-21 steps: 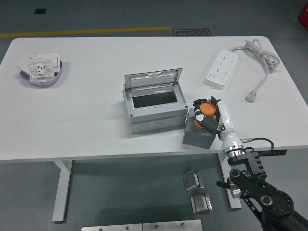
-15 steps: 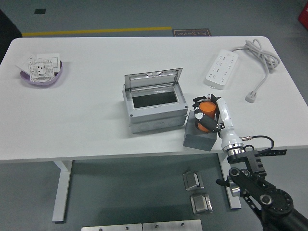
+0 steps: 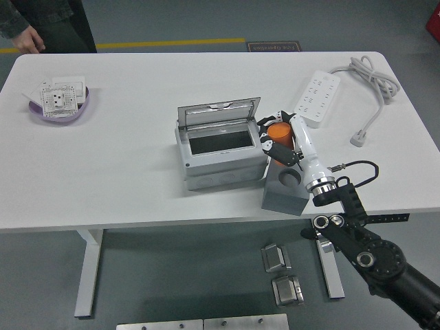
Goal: Pick up the cylinder from the cube,place it in the box,flap close box
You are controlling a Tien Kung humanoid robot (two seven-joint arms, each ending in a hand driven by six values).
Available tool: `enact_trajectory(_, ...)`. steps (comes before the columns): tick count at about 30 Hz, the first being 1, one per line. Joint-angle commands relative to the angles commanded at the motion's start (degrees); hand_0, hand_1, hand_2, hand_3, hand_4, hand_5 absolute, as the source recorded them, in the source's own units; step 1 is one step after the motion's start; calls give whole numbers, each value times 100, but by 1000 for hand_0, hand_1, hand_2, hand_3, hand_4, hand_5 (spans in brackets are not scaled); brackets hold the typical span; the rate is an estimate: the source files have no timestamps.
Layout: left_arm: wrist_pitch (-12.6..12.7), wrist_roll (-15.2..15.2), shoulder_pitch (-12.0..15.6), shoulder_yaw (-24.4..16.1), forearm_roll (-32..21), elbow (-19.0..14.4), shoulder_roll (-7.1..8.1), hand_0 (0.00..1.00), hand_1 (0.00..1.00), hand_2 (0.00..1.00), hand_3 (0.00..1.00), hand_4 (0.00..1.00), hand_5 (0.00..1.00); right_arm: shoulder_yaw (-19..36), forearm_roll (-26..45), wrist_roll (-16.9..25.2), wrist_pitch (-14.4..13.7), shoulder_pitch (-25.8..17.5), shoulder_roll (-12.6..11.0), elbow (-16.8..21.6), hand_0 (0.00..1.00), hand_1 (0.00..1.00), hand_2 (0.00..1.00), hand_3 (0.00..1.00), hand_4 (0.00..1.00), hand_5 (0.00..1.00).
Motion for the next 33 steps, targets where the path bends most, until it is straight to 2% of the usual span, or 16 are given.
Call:
enact_trajectory(9, -1, 20, -10, 7, 30, 0, 49, 626, 560, 547, 597, 511, 35, -814, -1277, -1106, 486, 1092, 232, -415, 394, 188, 301, 217, 2, 2)
enact_trajectory(13, -6, 26, -25, 15, 47, 0, 69, 626, 560, 547, 597, 511, 35, -1195, -1721, -1437, 686, 1582, 332, -703, 394, 188, 301, 217, 2, 2)
enact_trajectory(22, -9, 22, -108, 171, -57, 0, 140, 626, 561, 548, 596, 514, 43, -1968, -1759, -1557, 959, 2392, 535, -1403, 385, 183, 295, 219, 2, 2)
enact_trajectory(27, -14, 29, -120, 150, -29, 0, 148, 626, 562, 548, 597, 515, 43, -2097, -1793, -1522, 1116, 2546, 598, -1635, 383, 184, 295, 220, 2, 2)
enact_trajectory(32, -26, 43, -98, 42, 84, 0, 142, 626, 562, 548, 597, 515, 43, -2158, -2017, -1580, 1220, 2583, 628, -1700, 383, 184, 295, 220, 2, 2)
enact_trajectory(33, -27, 42, -97, 37, 89, 0, 142, 626, 562, 548, 597, 515, 46, -2167, -2051, -1590, 1227, 2583, 633, -1703, 438, 242, 402, 379, 2, 2)
